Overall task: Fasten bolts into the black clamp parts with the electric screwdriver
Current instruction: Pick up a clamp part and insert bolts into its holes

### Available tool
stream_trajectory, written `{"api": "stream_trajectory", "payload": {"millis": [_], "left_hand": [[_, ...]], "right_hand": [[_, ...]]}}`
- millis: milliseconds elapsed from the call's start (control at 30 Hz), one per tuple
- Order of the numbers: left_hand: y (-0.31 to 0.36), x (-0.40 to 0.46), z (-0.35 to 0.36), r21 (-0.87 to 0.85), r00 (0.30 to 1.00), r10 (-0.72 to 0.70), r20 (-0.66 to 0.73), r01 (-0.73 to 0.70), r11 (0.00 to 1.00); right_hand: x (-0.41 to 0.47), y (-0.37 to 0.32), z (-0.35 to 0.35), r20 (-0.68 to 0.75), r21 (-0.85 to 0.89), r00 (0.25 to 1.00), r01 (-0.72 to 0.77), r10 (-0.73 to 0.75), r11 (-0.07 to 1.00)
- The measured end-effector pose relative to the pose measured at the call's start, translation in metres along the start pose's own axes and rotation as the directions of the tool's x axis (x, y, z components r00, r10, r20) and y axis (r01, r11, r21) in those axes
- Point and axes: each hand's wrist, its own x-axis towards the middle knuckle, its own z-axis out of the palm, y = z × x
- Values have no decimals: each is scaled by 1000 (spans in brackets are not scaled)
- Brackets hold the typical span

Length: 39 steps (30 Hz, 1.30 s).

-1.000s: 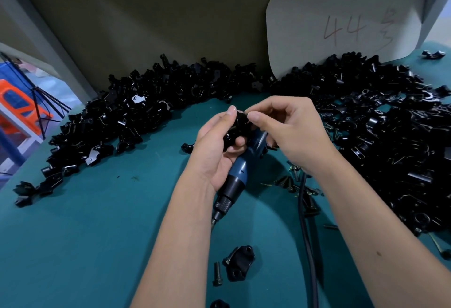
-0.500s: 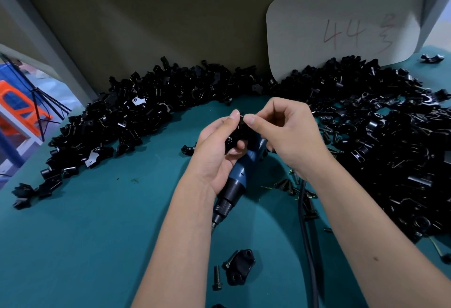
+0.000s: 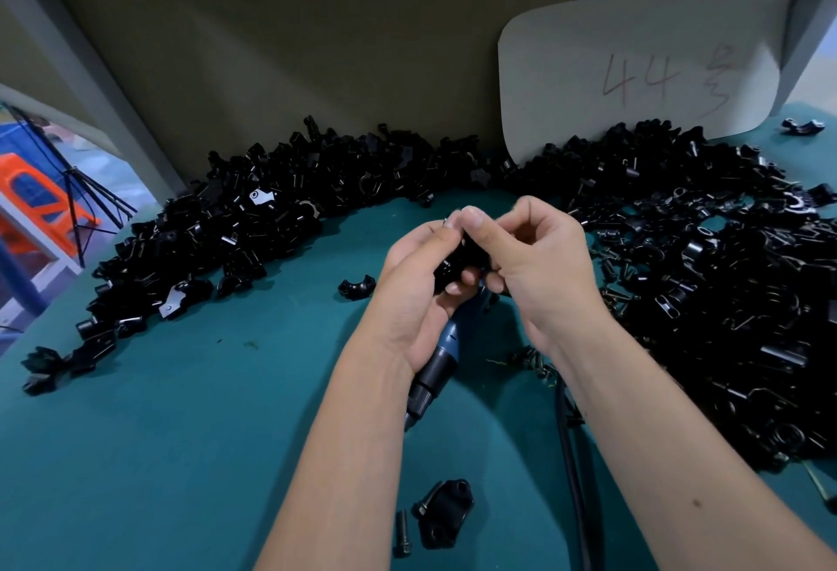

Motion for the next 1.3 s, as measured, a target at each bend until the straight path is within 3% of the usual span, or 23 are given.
{"api": "stream_trajectory", "payload": {"millis": [233, 400, 567, 733, 867, 1033, 1200, 1300], "left_hand": [[0, 0, -2, -123, 1000, -1, 2, 1, 992], [1, -2, 1, -75, 1000, 10, 15, -9, 997], [1, -2, -1, -118, 998, 45, -50, -51, 992], [1, -4, 1, -62, 999, 46, -20, -48, 997], [2, -2, 1, -102, 999, 28, -40, -32, 994], [0, -3, -1, -91, 1000, 11, -15, -12, 996], [-1, -2, 1, -96, 1000, 17, -16, -18, 995], [-1, -1, -1, -83, 1000, 14, -5, -14, 996]], "right_hand": [[2, -4, -10, 195, 4, 980, -29, 27, 1000], [0, -2, -3, 36, -54, 999, 5, -3, 999], [-2, -2, -4, 172, 39, 985, -28, 21, 999], [-1, 1, 0, 26, 1, 999, -28, 28, 1000], [1, -1, -7, 154, 75, 987, -68, 56, 995], [2, 2, -6, 9, -15, 998, -62, 62, 998], [0, 0, -6, 109, 38, 993, -54, 50, 998], [0, 0, -4, 19, -11, 999, -35, 35, 999]]}}
